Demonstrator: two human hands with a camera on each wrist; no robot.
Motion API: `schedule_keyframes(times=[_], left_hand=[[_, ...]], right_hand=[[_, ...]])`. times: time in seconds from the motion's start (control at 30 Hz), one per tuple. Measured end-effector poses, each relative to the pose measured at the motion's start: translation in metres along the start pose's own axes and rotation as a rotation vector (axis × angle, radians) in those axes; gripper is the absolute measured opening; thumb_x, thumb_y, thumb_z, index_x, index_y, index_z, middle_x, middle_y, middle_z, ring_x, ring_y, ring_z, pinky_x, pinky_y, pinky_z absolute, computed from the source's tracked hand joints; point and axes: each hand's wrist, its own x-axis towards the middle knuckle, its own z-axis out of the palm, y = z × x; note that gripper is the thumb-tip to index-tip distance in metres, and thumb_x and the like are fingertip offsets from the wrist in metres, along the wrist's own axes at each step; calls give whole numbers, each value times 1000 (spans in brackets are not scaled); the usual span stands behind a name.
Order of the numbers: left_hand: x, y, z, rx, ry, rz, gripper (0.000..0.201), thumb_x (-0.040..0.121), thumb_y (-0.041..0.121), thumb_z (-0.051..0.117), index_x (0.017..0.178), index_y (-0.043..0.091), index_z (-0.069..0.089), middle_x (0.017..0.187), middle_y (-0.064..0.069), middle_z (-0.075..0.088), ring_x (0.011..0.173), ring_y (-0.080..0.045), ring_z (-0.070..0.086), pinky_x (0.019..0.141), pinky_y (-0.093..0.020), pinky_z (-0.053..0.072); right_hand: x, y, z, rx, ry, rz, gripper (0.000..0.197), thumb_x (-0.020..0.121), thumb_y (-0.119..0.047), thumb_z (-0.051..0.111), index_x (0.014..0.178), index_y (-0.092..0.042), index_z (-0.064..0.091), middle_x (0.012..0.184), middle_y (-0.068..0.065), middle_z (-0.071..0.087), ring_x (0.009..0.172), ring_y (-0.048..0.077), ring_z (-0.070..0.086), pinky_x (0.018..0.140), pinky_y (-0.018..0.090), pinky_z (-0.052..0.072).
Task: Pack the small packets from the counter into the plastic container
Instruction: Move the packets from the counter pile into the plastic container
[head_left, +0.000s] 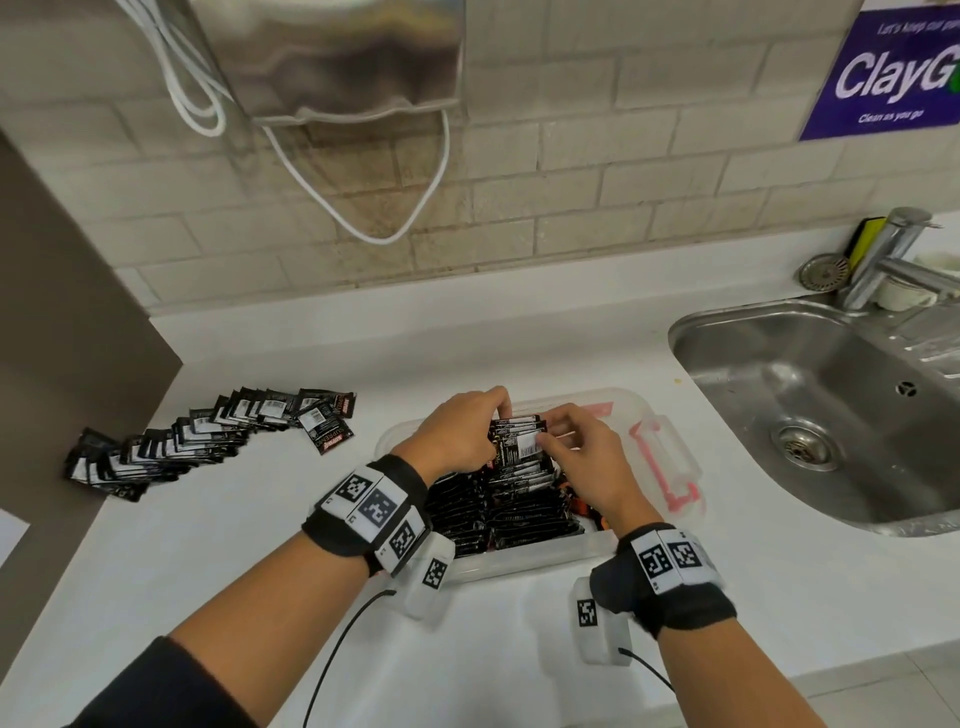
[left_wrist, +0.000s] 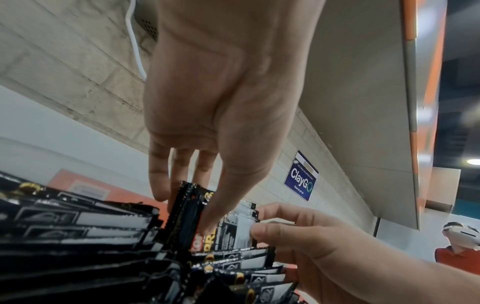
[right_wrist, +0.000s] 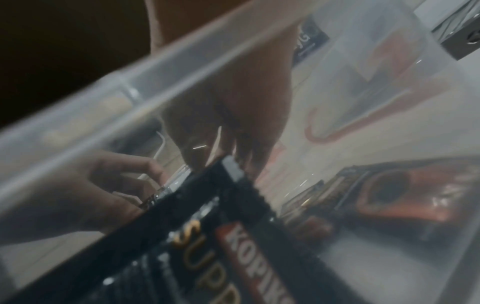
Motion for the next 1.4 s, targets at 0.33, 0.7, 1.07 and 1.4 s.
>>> schedule_keyframes(times=[0.33, 0.7, 1.07, 1.4], left_hand=[[-2, -2, -6, 186, -216, -11, 28, 90, 31, 60, 118, 31, 63, 112, 7, 63, 110, -18, 53, 93, -38, 22], [-9, -2, 1, 202, -144, 29, 32, 93, 17, 60, 122, 27, 69, 114, 3, 69, 110, -20, 57, 100, -36, 30], [-12, 2, 5, 71, -151, 57, 30, 94, 7, 58, 119, 16, 72, 117, -4, 70, 105, -20, 64, 95, -31, 51], [-14, 2, 1, 60, -156, -12, 34, 88, -2, 59, 115, 15, 73, 113, -6, 70, 101, -22, 64, 85, -27, 49]], right_hand=[[0, 3, 3, -23, -99, 92, 16, 88, -30, 57, 79, -28, 69, 80, -7, 70, 78, 8, 63, 70, 23, 46], [0, 5, 5, -134, -105, 45, 15, 89, -33, 67, 77, -25, 73, 77, -10, 70, 75, 3, 63, 68, 17, 43], [-2, 6, 6, -252, -278, 4, 33, 100, -42, 50, 105, -21, 75, 95, -1, 65, 90, 13, 59, 76, 18, 41], [-1, -4, 5, -202, -276, 16, 33, 98, -41, 54, 99, -17, 77, 96, 6, 64, 92, 19, 59, 83, 30, 42]])
